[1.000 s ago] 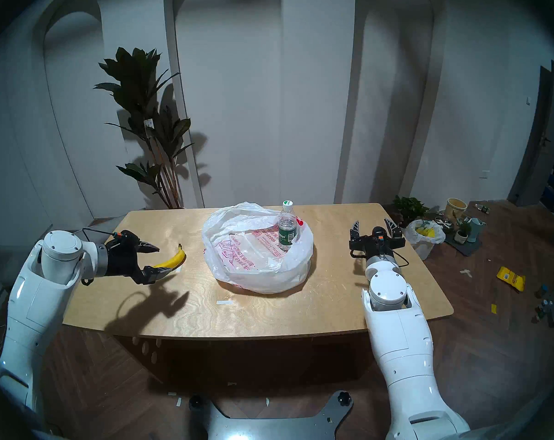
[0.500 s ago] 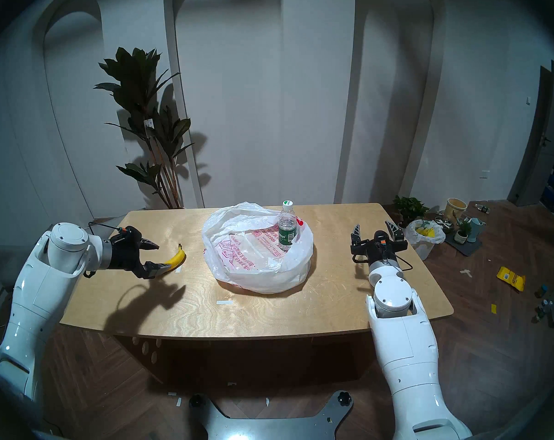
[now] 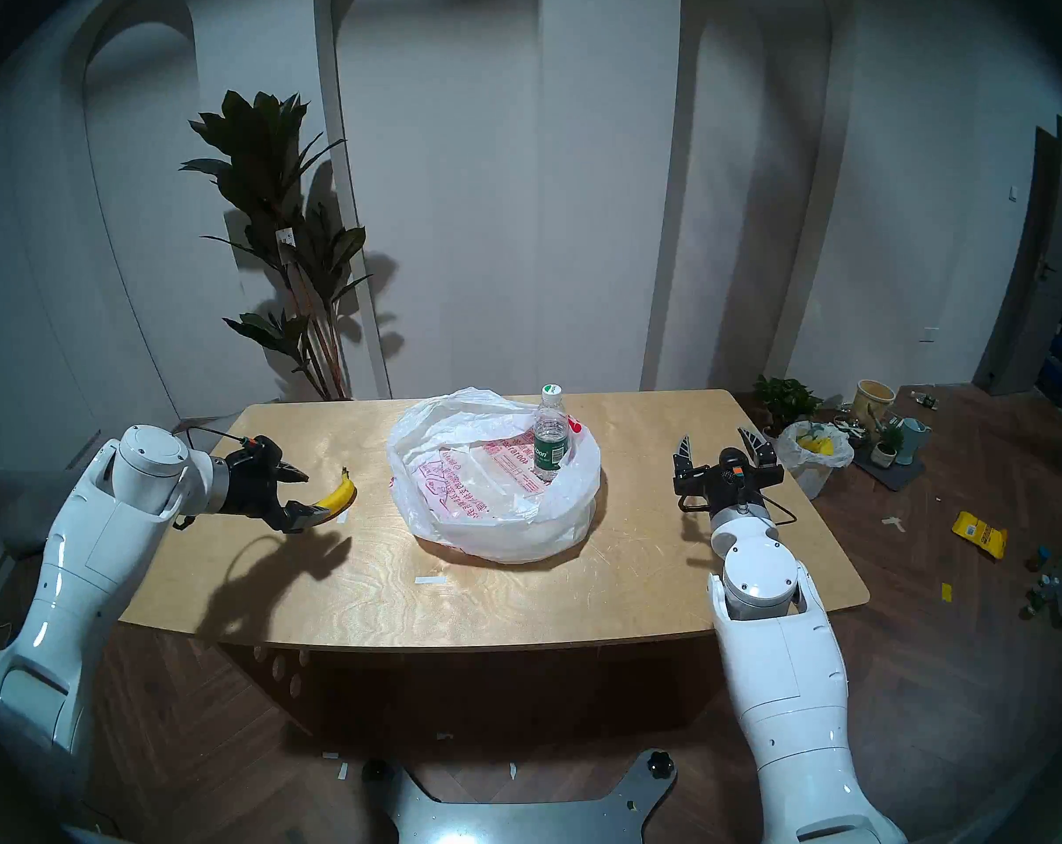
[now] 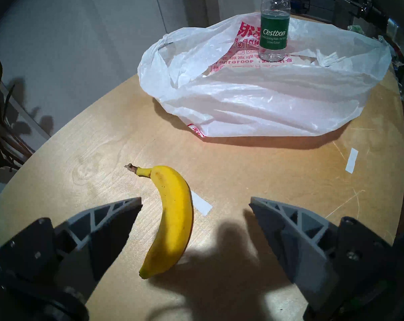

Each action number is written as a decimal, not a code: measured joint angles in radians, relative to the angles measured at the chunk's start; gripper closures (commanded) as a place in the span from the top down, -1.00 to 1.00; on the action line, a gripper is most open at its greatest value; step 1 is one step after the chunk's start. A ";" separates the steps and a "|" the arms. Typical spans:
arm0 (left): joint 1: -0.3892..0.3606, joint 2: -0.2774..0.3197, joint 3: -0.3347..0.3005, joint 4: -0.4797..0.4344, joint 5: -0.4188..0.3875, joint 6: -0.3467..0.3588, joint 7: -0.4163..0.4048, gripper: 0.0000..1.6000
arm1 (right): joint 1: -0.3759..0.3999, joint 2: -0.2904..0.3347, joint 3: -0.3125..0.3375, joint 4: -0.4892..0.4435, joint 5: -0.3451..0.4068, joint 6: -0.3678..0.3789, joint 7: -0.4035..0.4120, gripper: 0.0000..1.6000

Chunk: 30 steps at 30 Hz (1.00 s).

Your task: Bag the groceries: heavy items first, fragile items on top

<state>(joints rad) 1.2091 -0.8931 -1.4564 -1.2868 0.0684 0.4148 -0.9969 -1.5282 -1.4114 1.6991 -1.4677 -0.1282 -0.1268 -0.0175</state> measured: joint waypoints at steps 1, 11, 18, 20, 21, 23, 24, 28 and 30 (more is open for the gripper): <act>-0.009 -0.004 0.007 0.013 0.004 -0.002 0.002 1.00 | -0.003 0.001 0.001 -0.003 0.001 0.000 0.003 1.00; -0.076 -0.039 0.061 0.121 0.039 -0.014 0.018 1.00 | -0.024 0.005 0.006 -0.029 0.009 0.000 0.025 1.00; -0.119 -0.062 0.093 0.192 0.062 -0.024 0.028 1.00 | -0.037 0.008 0.009 -0.046 0.018 0.000 0.040 1.00; -0.131 -0.068 0.102 0.214 0.068 -0.027 0.031 1.00 | -0.041 0.009 0.011 -0.052 0.021 0.000 0.045 1.00; -0.138 -0.071 0.106 0.226 0.072 -0.028 0.032 1.00 | -0.043 0.009 0.011 -0.055 0.023 0.000 0.047 1.00; -0.149 -0.076 0.114 0.245 0.078 -0.030 0.034 1.00 | -0.046 0.010 0.012 -0.060 0.025 0.000 0.051 1.00; -0.156 -0.080 0.119 0.258 0.082 -0.032 0.036 1.00 | -0.048 0.011 0.013 -0.063 0.027 0.000 0.054 1.00; -0.182 -0.093 0.137 0.307 0.096 -0.038 0.041 1.00 | -0.056 0.013 0.016 -0.077 0.034 0.000 0.064 1.00; -0.193 -0.099 0.145 0.325 0.101 -0.041 0.042 0.50 | -0.059 0.013 0.016 -0.083 0.036 0.000 0.068 1.00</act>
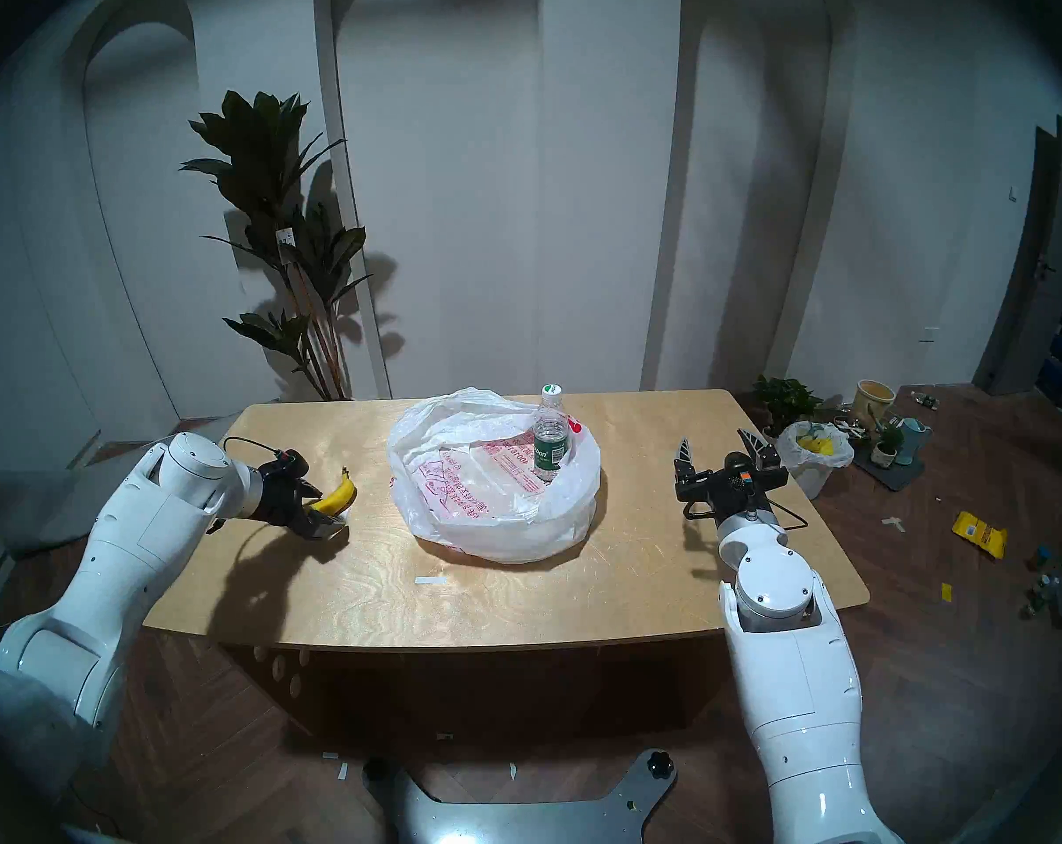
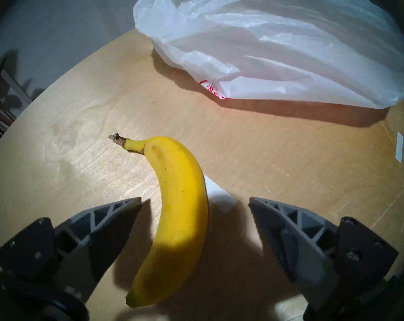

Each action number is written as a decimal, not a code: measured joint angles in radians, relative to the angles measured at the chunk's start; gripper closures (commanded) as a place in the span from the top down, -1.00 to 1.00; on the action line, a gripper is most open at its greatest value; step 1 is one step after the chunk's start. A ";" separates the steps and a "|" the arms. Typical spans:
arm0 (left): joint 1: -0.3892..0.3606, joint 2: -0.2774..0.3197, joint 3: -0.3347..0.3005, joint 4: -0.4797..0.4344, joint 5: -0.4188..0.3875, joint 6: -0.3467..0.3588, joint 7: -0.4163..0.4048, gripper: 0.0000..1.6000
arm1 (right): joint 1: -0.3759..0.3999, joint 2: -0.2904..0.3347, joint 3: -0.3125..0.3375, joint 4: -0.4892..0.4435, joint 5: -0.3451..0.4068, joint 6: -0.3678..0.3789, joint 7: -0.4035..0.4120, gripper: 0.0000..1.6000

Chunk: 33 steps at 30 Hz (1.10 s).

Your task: Bag the groceries: heavy items first, fragile items on top

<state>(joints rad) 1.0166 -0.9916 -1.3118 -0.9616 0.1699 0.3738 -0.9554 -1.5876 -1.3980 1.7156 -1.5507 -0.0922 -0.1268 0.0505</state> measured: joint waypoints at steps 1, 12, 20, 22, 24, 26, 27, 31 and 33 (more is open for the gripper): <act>-0.004 -0.002 0.002 0.006 0.001 -0.001 0.000 -0.18 | -0.001 0.000 0.000 -0.002 0.001 0.000 0.002 1.00; -0.082 -0.021 0.031 0.102 0.024 -0.023 -0.010 -1.00 | -0.024 0.005 0.008 -0.041 0.018 0.000 0.028 1.00; -0.136 -0.029 0.032 0.169 0.032 -0.039 -0.027 -1.00 | -0.045 0.008 0.013 -0.074 0.031 0.000 0.047 1.00; -0.149 -0.028 0.021 0.173 0.031 -0.044 -0.034 -1.00 | -0.051 0.009 0.015 -0.083 0.035 0.000 0.053 1.00; -0.163 -0.025 0.008 0.171 0.026 -0.049 -0.042 -1.00 | -0.057 0.010 0.017 -0.091 0.038 0.000 0.058 1.00; -0.177 -0.023 -0.005 0.163 0.018 -0.055 -0.051 -1.00 | -0.063 0.010 0.018 -0.099 0.041 0.000 0.062 1.00; -0.182 -0.023 -0.010 0.160 0.015 -0.057 -0.055 -1.00 | -0.065 0.010 0.019 -0.101 0.042 0.000 0.064 1.00; -0.212 -0.024 -0.035 0.131 -0.005 -0.069 -0.086 -1.00 | -0.078 0.012 0.023 -0.119 0.050 0.001 0.075 1.00; -0.224 -0.029 -0.042 0.117 -0.013 -0.074 -0.101 -1.00 | -0.083 0.013 0.024 -0.126 0.053 0.001 0.078 1.00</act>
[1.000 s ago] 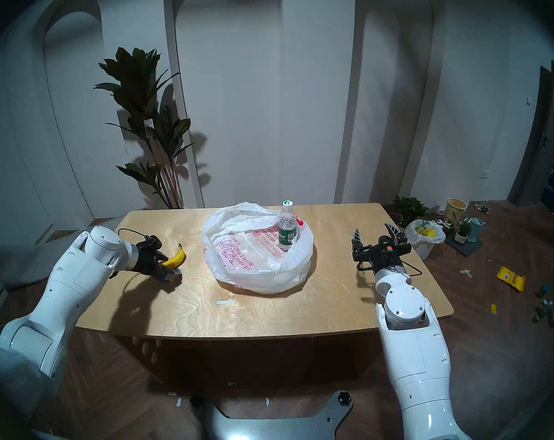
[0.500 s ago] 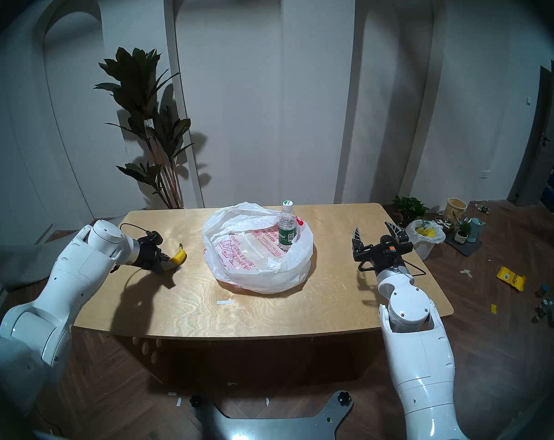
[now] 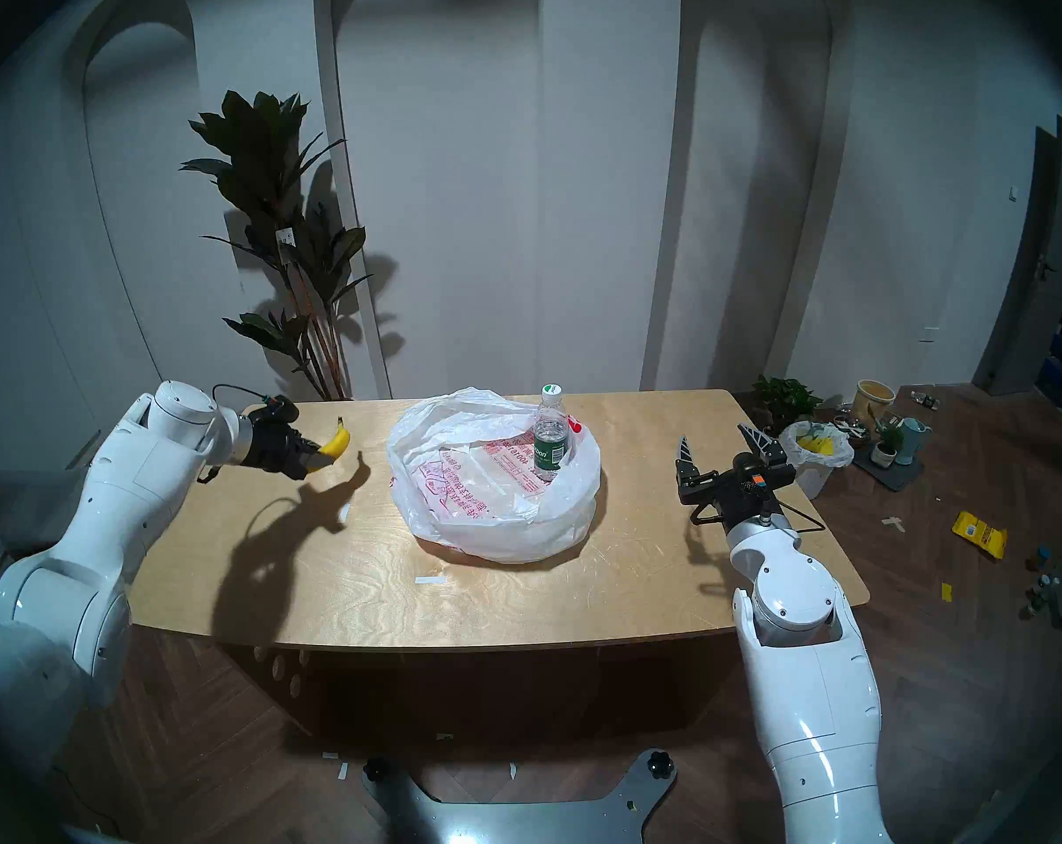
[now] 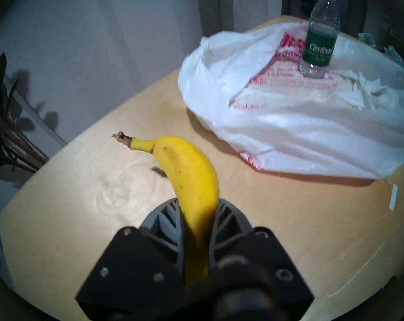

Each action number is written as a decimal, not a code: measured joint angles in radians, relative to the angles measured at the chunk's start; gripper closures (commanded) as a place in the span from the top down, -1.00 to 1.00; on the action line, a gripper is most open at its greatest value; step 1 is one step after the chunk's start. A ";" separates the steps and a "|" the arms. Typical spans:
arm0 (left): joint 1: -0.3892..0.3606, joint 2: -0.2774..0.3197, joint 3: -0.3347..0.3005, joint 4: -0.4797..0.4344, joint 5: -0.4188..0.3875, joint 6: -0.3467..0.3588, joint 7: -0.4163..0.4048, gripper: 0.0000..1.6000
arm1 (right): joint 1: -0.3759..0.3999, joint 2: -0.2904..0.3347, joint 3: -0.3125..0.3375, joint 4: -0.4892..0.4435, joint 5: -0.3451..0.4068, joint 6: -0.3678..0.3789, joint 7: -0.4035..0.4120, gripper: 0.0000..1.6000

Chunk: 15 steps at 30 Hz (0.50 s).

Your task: Bag the groceries: heavy items first, fragile items on top

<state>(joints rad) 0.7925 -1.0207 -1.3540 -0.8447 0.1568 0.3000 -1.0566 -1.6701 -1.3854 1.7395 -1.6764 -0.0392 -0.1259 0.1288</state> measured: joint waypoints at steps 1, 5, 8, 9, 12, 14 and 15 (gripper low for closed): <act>-0.006 -0.003 -0.002 -0.007 -0.004 -0.002 -0.008 -1.00 | -0.002 0.000 0.001 -0.003 0.001 0.000 0.002 1.00; -0.048 -0.037 -0.006 -0.048 -0.028 -0.015 -0.070 -1.00 | -0.020 0.002 0.006 -0.027 0.011 0.001 0.016 1.00; -0.070 -0.060 -0.001 -0.059 -0.039 -0.019 -0.102 -1.00 | -0.029 0.003 0.009 -0.041 0.017 0.002 0.024 1.00; -0.075 -0.067 0.001 -0.060 -0.041 -0.020 -0.109 -1.00 | -0.031 0.003 0.010 -0.044 0.018 0.002 0.025 1.00; -0.102 -0.101 0.019 -0.059 -0.051 -0.021 -0.138 -1.00 | -0.042 0.004 0.014 -0.060 0.025 0.004 0.034 1.00; -0.115 -0.119 0.029 -0.054 -0.055 -0.021 -0.148 -1.00 | -0.047 0.004 0.016 -0.067 0.028 0.004 0.038 1.00; -0.125 -0.134 0.038 -0.046 -0.057 -0.022 -0.155 -1.00 | -0.052 0.005 0.017 -0.073 0.031 0.005 0.041 1.00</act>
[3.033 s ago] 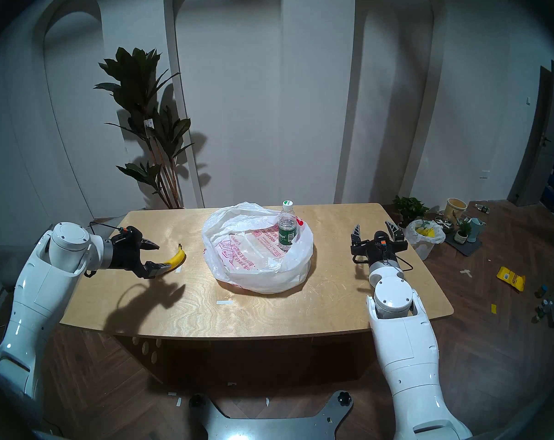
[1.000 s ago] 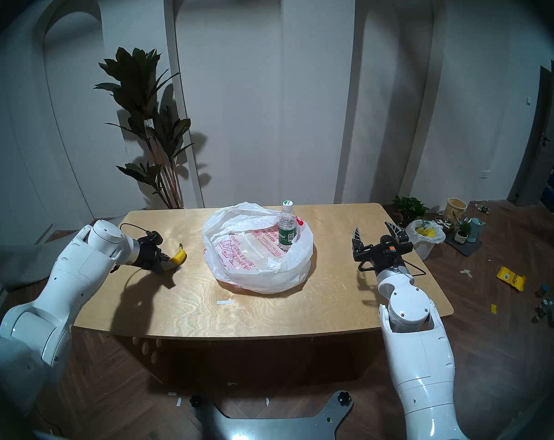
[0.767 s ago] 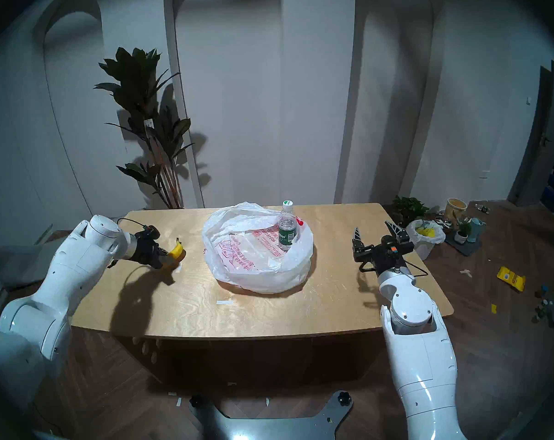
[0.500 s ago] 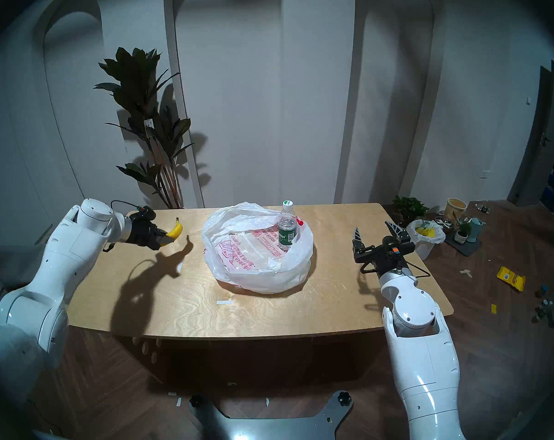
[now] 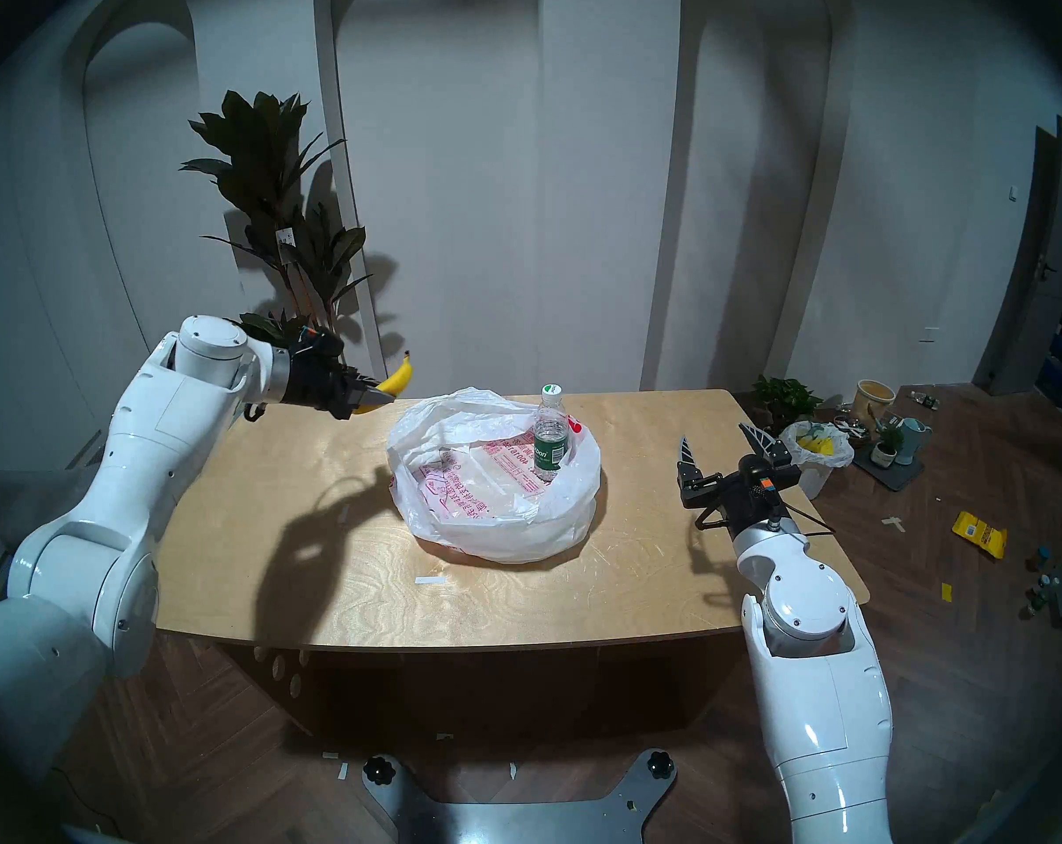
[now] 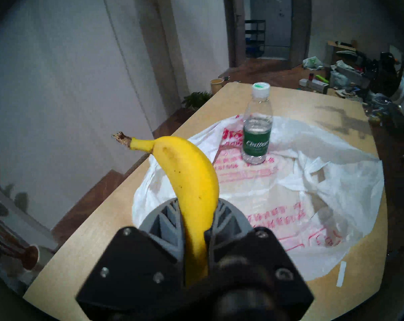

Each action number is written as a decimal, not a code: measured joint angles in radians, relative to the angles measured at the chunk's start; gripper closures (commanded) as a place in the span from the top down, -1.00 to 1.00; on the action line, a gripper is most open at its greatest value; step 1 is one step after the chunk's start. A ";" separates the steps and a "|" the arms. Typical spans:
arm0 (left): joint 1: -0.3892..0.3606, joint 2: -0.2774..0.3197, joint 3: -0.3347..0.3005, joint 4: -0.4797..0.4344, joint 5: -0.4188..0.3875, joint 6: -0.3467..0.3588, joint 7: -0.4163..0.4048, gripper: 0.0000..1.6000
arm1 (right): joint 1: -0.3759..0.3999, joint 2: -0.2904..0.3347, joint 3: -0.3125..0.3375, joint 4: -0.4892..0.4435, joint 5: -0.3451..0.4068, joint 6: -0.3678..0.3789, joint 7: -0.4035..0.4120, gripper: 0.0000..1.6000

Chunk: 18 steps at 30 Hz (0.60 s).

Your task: Bag the groceries: heavy items first, fragile items on top

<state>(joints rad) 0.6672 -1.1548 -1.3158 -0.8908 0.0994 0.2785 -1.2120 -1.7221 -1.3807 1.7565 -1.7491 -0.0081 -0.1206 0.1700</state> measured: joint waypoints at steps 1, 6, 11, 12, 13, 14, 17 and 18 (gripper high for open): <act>-0.008 -0.012 0.008 0.009 -0.002 0.000 -0.005 -1.00 | -0.003 0.000 0.001 -0.005 0.002 0.001 0.003 1.00; -0.039 -0.065 0.046 0.070 -0.004 -0.008 -0.022 -1.00 | -0.019 0.001 0.007 -0.027 0.012 0.014 0.014 1.00; -0.061 -0.113 0.092 0.151 0.008 -0.031 -0.027 -1.00 | -0.035 0.002 0.013 -0.051 0.023 0.038 0.027 1.00; -0.063 -0.118 0.098 0.163 0.011 -0.035 -0.027 -1.00 | -0.037 0.003 0.014 -0.054 0.024 0.042 0.029 1.00; -0.066 -0.126 0.106 0.183 0.017 -0.042 -0.027 -1.00 | -0.041 0.003 0.016 -0.059 0.027 0.048 0.031 1.00; -0.069 -0.132 0.112 0.200 0.021 -0.047 -0.027 -1.00 | -0.043 0.003 0.017 -0.063 0.029 0.052 0.034 1.00; -0.076 -0.149 0.126 0.252 0.032 -0.065 -0.026 -1.00 | -0.051 0.003 0.020 -0.076 0.035 0.067 0.040 1.00; -0.078 -0.153 0.130 0.266 0.035 -0.070 -0.025 -1.00 | -0.053 0.004 0.021 -0.080 0.037 0.071 0.042 1.00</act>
<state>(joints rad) 0.5888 -1.3079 -1.1859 -0.6252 0.1342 0.2085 -1.2372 -1.7754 -1.3772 1.7774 -1.8289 0.0285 -0.0492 0.2119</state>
